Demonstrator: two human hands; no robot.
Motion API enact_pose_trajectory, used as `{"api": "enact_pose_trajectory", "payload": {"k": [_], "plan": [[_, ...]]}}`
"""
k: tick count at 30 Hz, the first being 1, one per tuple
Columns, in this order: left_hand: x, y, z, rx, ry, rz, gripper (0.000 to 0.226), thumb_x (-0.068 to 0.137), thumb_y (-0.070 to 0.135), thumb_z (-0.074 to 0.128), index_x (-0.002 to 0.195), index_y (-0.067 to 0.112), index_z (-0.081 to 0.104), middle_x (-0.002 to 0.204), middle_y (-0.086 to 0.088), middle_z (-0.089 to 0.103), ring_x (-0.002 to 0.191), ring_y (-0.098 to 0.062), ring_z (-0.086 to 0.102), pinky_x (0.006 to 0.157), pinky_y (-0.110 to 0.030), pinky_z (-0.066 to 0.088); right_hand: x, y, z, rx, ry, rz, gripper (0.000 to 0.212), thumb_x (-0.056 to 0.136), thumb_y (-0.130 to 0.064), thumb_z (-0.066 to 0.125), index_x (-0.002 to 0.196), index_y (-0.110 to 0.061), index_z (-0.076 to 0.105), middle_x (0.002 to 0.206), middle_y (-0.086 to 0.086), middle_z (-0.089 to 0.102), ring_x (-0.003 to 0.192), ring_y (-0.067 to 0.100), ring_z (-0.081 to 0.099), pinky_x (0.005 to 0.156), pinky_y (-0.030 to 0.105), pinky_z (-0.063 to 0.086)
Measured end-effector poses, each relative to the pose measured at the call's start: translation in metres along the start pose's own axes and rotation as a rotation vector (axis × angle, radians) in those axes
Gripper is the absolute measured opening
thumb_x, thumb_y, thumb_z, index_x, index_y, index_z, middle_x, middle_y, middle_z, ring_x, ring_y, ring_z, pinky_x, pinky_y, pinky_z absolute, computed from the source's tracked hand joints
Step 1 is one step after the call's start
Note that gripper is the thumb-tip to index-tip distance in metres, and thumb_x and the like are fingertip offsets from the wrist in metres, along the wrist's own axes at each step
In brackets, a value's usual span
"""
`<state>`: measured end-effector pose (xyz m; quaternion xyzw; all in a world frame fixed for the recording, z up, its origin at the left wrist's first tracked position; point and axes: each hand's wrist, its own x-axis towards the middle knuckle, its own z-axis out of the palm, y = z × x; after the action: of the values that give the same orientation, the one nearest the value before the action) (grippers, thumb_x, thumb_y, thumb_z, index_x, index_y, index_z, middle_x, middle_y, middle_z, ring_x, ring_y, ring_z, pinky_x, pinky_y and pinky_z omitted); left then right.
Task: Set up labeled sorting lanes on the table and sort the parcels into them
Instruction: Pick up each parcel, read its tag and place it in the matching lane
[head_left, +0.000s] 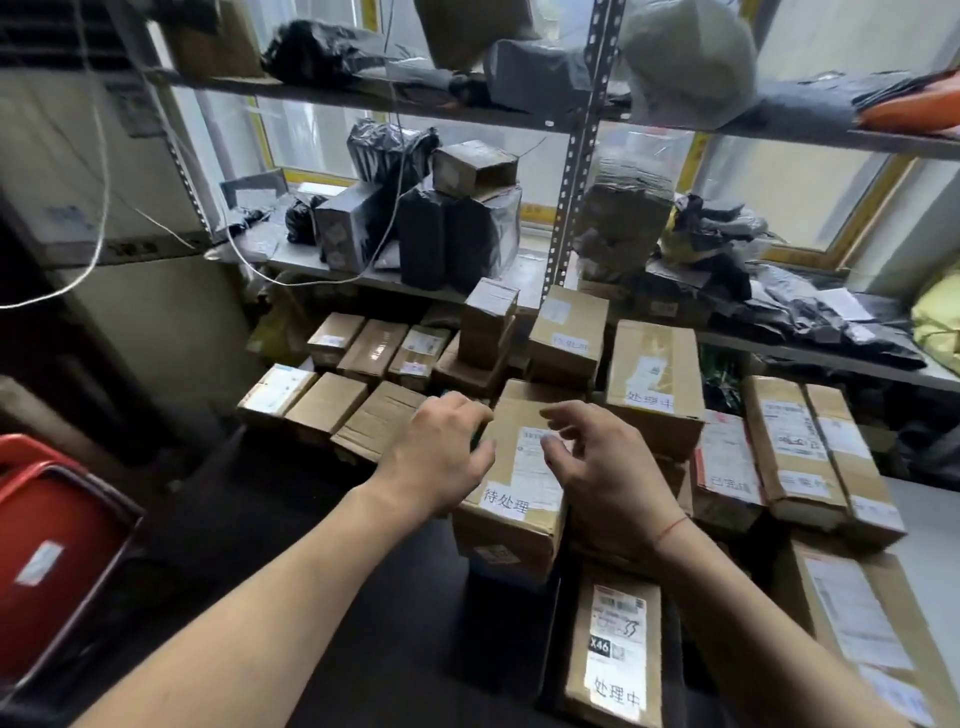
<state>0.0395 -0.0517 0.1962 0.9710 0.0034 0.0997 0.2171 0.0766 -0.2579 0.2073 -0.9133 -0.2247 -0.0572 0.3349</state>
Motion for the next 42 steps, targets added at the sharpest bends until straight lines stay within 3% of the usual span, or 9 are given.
{"api": "enact_pose_trajectory", "payload": {"k": [7,13,20,26,30,34,38,40,42], "plan": [[0.008,-0.081,-0.019,0.022,-0.024,-0.119,0.039,0.101,0.036,0.063,0.136,0.019,0.067,0.133,-0.001,0.064,0.125,-0.021,0.058,0.105,-0.04,0.051,0.044,-0.027,0.062,0.017,-0.077,-0.005,0.033,0.098,-0.029,0.065,0.129,-0.02,0.07,0.12,-0.001,0.072,0.108,0.015,0.065,0.097,0.038,0.055],[0.043,-0.165,-0.015,-0.023,-0.145,-0.136,0.042,0.102,0.037,0.063,0.14,0.02,0.064,0.135,-0.002,0.062,0.124,-0.022,0.059,0.105,-0.042,0.052,0.081,-0.05,0.122,-0.025,-0.128,0.11,0.037,0.1,-0.031,0.062,0.136,-0.02,0.064,0.126,-0.001,0.067,0.112,0.013,0.062,0.095,0.029,0.054],[0.086,-0.241,0.018,-0.14,-0.325,-0.067,0.048,0.103,0.031,0.062,0.147,0.014,0.057,0.144,-0.009,0.06,0.132,-0.025,0.056,0.111,-0.037,0.046,0.121,-0.079,0.194,-0.115,-0.217,0.419,0.044,0.102,-0.029,0.061,0.145,-0.02,0.056,0.138,0.003,0.065,0.121,0.02,0.064,0.098,0.029,0.05],[0.11,-0.261,0.079,-0.32,-0.489,-0.16,0.051,0.102,0.027,0.063,0.15,0.014,0.051,0.145,-0.009,0.059,0.132,-0.026,0.057,0.109,-0.039,0.048,0.156,-0.067,0.258,0.047,-0.278,0.773,0.047,0.103,-0.021,0.059,0.149,-0.016,0.05,0.146,0.008,0.06,0.127,0.024,0.063,0.088,0.025,0.046],[0.123,-0.265,0.109,-0.412,-0.547,-0.219,0.046,0.102,0.022,0.062,0.147,0.019,0.051,0.141,-0.003,0.062,0.125,-0.023,0.06,0.103,-0.036,0.051,0.167,-0.042,0.286,0.121,-0.26,0.965,0.05,0.104,-0.019,0.058,0.152,-0.014,0.046,0.149,0.011,0.057,0.132,0.029,0.059,0.103,0.033,0.048],[0.137,-0.269,0.133,-0.464,-0.62,-0.302,0.046,0.101,0.022,0.063,0.145,0.024,0.047,0.141,0.0,0.062,0.124,-0.023,0.062,0.103,-0.04,0.053,0.17,-0.017,0.309,0.231,-0.149,1.143,0.051,0.103,-0.025,0.06,0.15,-0.017,0.044,0.142,0.01,0.062,0.125,0.031,0.062,0.092,0.035,0.05],[0.143,-0.271,0.15,-0.479,-0.694,-0.42,0.051,0.102,0.025,0.061,0.148,0.02,0.039,0.138,-0.006,0.063,0.12,-0.028,0.064,0.101,-0.043,0.054,0.175,-0.005,0.327,0.391,0.025,1.351,0.06,0.106,-0.022,0.047,0.163,-0.014,0.03,0.154,0.015,0.051,0.137,0.037,0.052,0.102,0.037,0.043],[0.143,-0.27,0.156,-0.494,-0.711,-0.47,0.051,0.102,0.025,0.06,0.148,0.014,0.04,0.14,-0.011,0.063,0.123,-0.032,0.063,0.104,-0.044,0.052,0.176,-0.001,0.338,0.551,0.101,1.398,0.054,0.104,-0.027,0.045,0.156,-0.013,0.043,0.142,0.015,0.061,0.125,0.036,0.062,0.101,0.038,0.048],[0.142,-0.27,0.161,-0.514,-0.721,-0.501,0.049,0.101,0.025,0.059,0.146,0.012,0.045,0.141,-0.013,0.063,0.124,-0.033,0.062,0.107,-0.044,0.051,0.173,0.019,0.355,0.701,0.196,1.432,0.047,0.099,-0.039,0.045,0.134,-0.013,0.063,0.12,0.011,0.072,0.103,0.031,0.072,0.094,0.04,0.059]]}}
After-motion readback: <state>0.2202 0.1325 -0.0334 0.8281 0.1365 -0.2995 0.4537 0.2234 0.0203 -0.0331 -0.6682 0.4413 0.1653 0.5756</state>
